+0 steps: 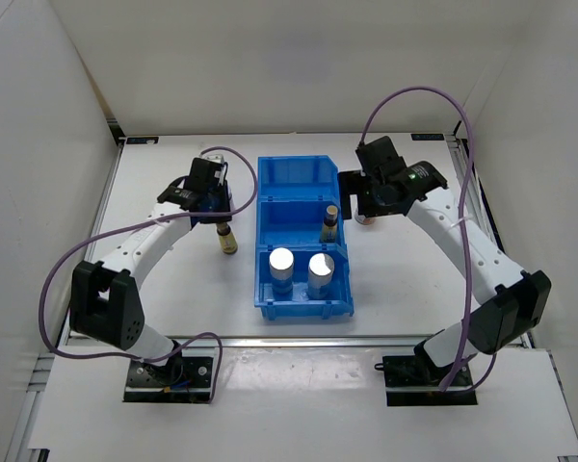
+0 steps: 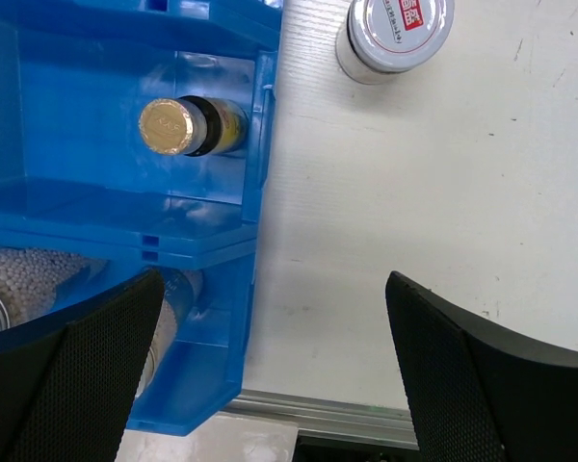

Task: Organize the condiment bottles

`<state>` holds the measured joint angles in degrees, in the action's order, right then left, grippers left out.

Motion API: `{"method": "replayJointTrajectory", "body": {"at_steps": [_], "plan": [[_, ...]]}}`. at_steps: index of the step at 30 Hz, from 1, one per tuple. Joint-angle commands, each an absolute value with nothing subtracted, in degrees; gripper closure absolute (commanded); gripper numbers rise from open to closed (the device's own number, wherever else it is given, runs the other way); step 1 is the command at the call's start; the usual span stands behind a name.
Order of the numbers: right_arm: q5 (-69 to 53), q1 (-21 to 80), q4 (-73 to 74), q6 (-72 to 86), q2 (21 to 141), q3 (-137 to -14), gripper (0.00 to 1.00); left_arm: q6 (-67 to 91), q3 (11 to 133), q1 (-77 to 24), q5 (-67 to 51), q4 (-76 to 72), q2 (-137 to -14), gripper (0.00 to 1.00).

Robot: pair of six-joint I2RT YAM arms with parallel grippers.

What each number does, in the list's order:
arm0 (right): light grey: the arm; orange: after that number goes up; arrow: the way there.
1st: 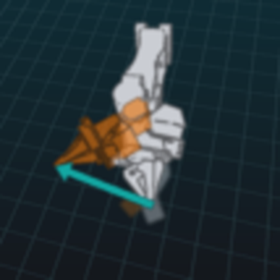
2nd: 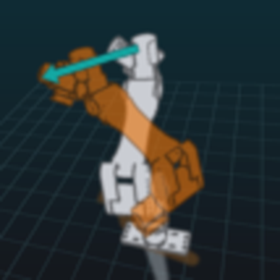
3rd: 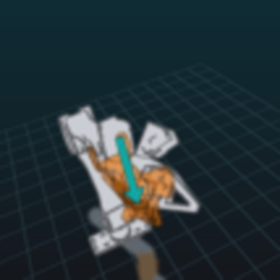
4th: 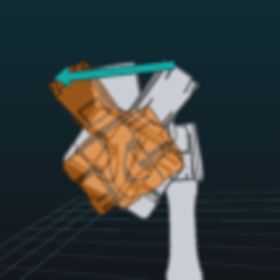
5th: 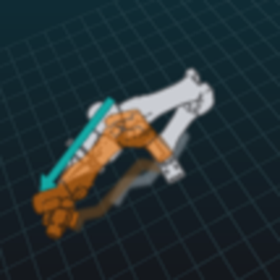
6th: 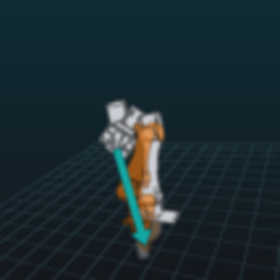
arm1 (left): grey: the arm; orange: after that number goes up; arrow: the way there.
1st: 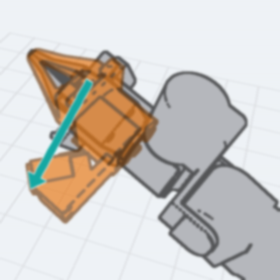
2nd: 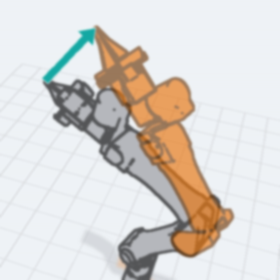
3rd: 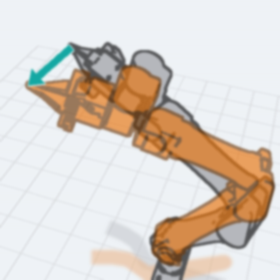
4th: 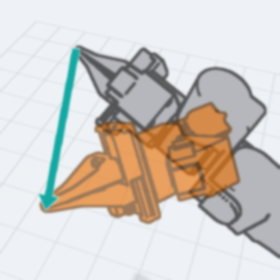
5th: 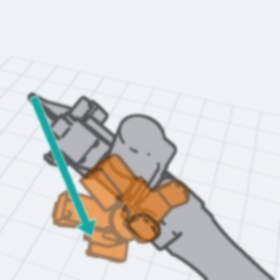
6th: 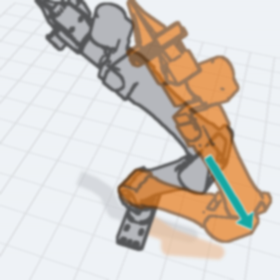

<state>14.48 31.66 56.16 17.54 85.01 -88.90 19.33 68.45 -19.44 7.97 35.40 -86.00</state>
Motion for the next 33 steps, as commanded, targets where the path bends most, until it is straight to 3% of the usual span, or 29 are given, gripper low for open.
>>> {"method": "replayJointTrajectory", "body": {"at_steps": [1, 6, 11, 18, 26, 33], "plan": [[15.03, 31.55, 56.95, 16.96, 82.71, -88.24, 0.01, 18.81, 71.19, -19.07, 6.68, 35.24, -82.79, 0.70], [15.03, 31.03, 57.48, 16.96, 82.18, -88.24, 0.01, 18.29, 72.33, -19.07, 6.68, 36.38, -82.79, 0.73], [15.03, 30.50, 57.48, 16.96, 81.65, -88.24, 0.01, 18.28, 74.35, -19.07, 6.15, 37.70, -82.79, 0.89], [15.56, 29.98, 58.01, 16.96, 80.60, -87.19, 0.01, 18.28, 84.89, -19.07, 8.25, 44.64, -83.32, 0.89], [15.56, 28.39, 58.01, 16.44, 78.75, -85.43, 0.01, 17.14, 105.88, -24.08, 9.33, 54.57, -87.88, 0.89], [15.03, 26.63, 58.01, 15.91, 77.09, -84.20, 0.01, 19.86, 112.67, -28.21, 6.42, 54.58, -94.56, 0.89]]}}
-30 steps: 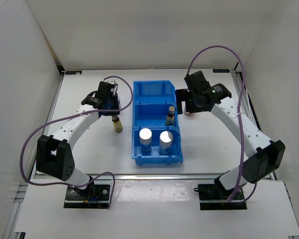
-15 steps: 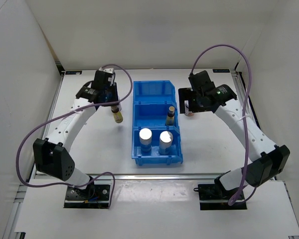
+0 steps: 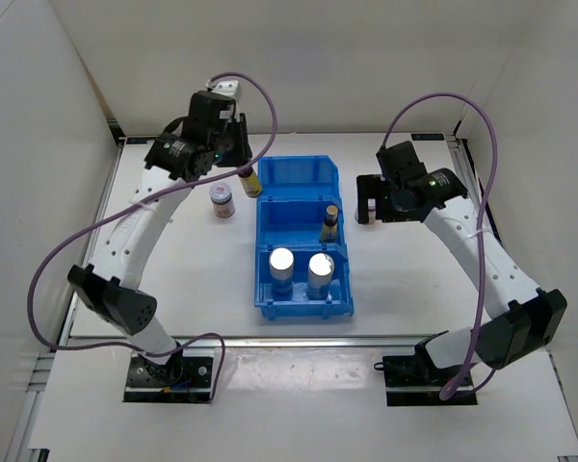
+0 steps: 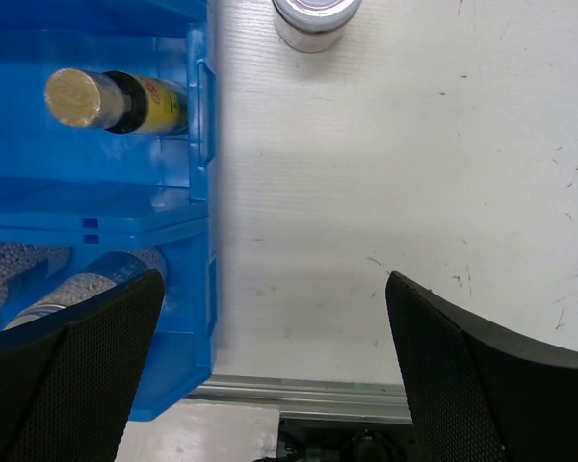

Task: Organize the condiment bottles

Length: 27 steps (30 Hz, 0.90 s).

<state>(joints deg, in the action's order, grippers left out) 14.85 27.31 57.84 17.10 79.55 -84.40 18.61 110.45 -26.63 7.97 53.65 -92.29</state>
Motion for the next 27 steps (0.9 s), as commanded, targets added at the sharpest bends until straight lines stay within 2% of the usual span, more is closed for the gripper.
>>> {"method": "replayJointTrajectory", "body": {"at_steps": [1, 11, 27], "plan": [[15.03, 26.11, 58.01, 15.91, 77.08, -83.68, 0.01, 19.86, 112.68, -29.52, 6.42, 54.58, -96.31, 0.89], [14.33, 22.76, 58.54, 14.85, 75.41, -82.62, 0.01, 21.53, 112.68, -35.94, 8.08, 52.38, -104.23, 0.89], [12.48, 20.65, 58.54, 14.85, 74.88, -81.47, 0.01, 22.68, 98.53, -37.09, 11.07, 43.60, -105.91, 0.89]]}}
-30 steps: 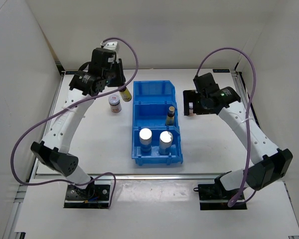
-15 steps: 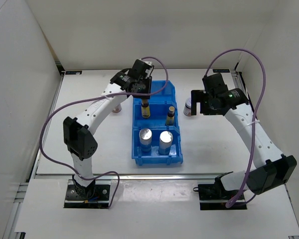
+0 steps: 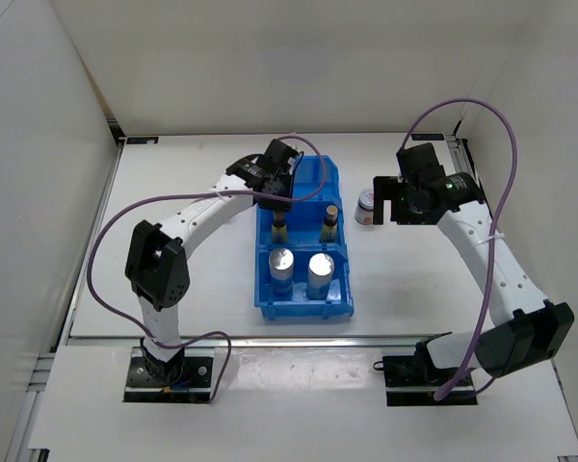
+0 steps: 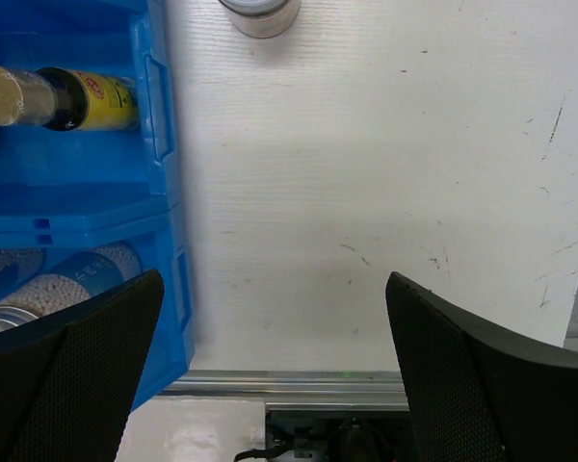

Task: Organize the condiment bottles

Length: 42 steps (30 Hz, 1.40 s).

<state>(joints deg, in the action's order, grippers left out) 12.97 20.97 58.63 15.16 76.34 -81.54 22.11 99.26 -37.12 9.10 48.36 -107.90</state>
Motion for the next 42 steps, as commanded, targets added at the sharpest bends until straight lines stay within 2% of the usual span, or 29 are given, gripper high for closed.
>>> {"method": "replayJointTrajectory", "body": {"at_steps": [1, 2, 5, 6, 8, 10, 11, 15, 17, 18, 19, 24, 31, 36, 42], "plan": [[11.96, 20.65, 58.54, 14.85, 74.88, -81.47, 0.01, 22.68, 96.96, -37.09, 11.07, 42.38, -105.91, 0.88], [11.95, 20.65, 58.54, 14.85, 74.88, -81.47, 0.01, 22.68, 96.25, -37.09, 11.07, 41.75, -105.91, 0.82], [11.95, 20.65, 58.54, 15.38, 74.88, -81.47, 0.01, 22.68, 94.39, -37.09, 11.60, 40.35, -105.91, 0.76], [11.95, 20.65, 58.54, 15.38, 74.88, -81.47, 0.01, 23.20, 93.61, -37.09, 11.60, 40.34, -105.91, 0.67], [11.95, 20.65, 59.06, 15.38, 74.88, -81.47, 0.01, 23.20, 93.08, -37.09, 11.60, 40.34, -105.91, 0.59], [11.95, 20.65, 59.06, 15.90, 74.88, -81.47, 0.01, 23.20, 92.47, -37.09, 11.60, 39.81, -105.91, 0.44], [11.95, 20.65, 59.06, 15.91, 74.88, -81.47, 0.01, 23.20, 92.46, -37.09, 12.12, 39.81, -105.91, 0.33], [12.48, 20.65, 59.06, 17.05, 75.49, -82.61, 0.01, 23.20, 92.46, -37.09, 13.44, 39.81, -103.89, 0.17], [12.48, 20.65, 59.06, 17.05, 76.19, -83.23, 0.01, 22.68, 92.46, -37.09, 13.97, 39.81, -102.49, 0.13], [12.48, 20.65, 59.06, 17.66, 77.07, -83.23, 0.01, 22.68, 92.46, -37.09, 13.97, 39.81, -101.52, 0.03], [12.48, 20.65, 59.06, 18.19, 77.60, -84.02, 0.01, 21.89, 92.46, -37.09, 14.50, 39.81, -100.99, 0.00], [11.96, 18.90, 59.06, 18.81, 83.22, -89.54, 0.01, 19.35, 96.49, -37.09, 15.11, 41.56, -97.39, 0.00], [9.14, 13.97, 59.06, 19.34, 99.90, -100.89, 0.01, 16.18, 102.48, -31.74, 16.78, 49.30, -91.33, 0.00], [5.45, 12.39, 58.54, 17.41, 110.72, -107.74, 0.00, 13.89, 95.03, -23.40, 18.28, 50.01, -81.94, 0.00], [3.87, 12.39, 57.48, 17.40, 118.98, -110.82, 0.00, 12.74, 79.65, -16.88, 19.42, 48.34, -74.19, 0.00]]}}
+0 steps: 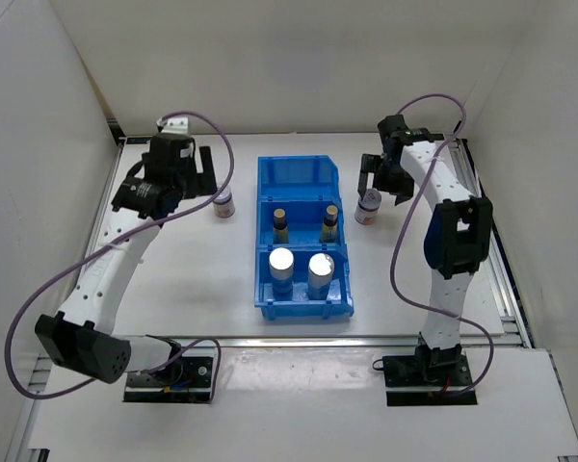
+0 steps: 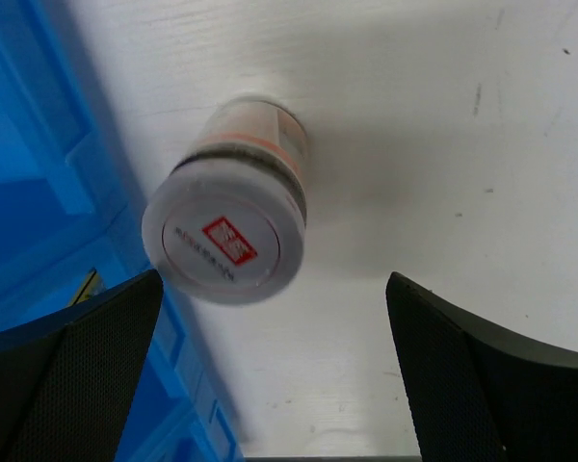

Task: Organize the condiment bottles

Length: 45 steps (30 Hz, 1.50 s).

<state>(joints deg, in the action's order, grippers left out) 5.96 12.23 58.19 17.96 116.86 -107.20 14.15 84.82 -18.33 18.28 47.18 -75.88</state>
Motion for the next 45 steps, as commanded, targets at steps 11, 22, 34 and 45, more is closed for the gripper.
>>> {"method": "replayJointTrajectory", "body": {"at_steps": [11, 22, 34, 45], "plan": [[3.78, 12.39, 56.95, 16.87, 127.88, -114.26, 0.14, 11.69, 56.79, -16.26, 22.32, 34.46, -56.00, 0.00], [9.58, 14.77, 58.01, 16.87, 119.63, -118.63, 0.88, 11.07, 50.09, -19.25, 23.47, 29.44, -51.68, 0.00], [-1.84, 20.47, 59.15, 13.81, 124.70, -139.55, 0.96, 11.60, 50.10, -19.25, 23.99, 29.44, -52.38, 0.00], [-6.68, 22.41, 57.04, 10.46, 133.15, -142.29, 0.96, 11.07, 50.10, -19.25, 24.52, 29.44, -54.67, 0.00]]}}
